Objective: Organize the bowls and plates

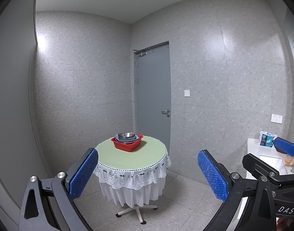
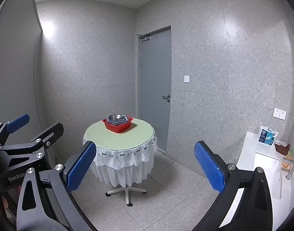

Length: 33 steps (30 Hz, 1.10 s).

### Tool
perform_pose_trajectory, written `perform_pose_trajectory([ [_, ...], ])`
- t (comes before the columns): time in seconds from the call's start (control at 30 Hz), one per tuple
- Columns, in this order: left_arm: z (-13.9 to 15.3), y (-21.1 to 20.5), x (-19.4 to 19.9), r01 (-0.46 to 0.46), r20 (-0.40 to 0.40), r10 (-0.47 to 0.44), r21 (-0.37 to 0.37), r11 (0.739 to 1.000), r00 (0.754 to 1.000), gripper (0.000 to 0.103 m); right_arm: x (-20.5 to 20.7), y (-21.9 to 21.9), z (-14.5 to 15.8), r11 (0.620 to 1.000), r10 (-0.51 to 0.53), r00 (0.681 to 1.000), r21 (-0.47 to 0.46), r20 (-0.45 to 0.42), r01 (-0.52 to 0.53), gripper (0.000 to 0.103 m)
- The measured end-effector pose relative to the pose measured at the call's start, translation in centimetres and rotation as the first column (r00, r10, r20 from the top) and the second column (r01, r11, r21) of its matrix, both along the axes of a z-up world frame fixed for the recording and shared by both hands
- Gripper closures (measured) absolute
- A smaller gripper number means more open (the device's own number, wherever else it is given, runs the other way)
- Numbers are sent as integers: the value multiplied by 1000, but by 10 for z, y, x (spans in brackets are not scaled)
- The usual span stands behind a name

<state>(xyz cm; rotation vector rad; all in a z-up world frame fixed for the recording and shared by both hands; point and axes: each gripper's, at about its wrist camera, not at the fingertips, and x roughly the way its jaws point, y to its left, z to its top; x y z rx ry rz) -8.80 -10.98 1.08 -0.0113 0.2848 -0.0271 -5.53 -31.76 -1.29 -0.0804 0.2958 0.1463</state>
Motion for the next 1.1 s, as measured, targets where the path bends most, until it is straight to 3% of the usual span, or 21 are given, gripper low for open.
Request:
perform_pose_trajectory([
  [1.1,-6,-14,25,-14,0,14,12,1000,1000,1,11,-4,-1,1000,16,1000,22,-12,-15,0],
])
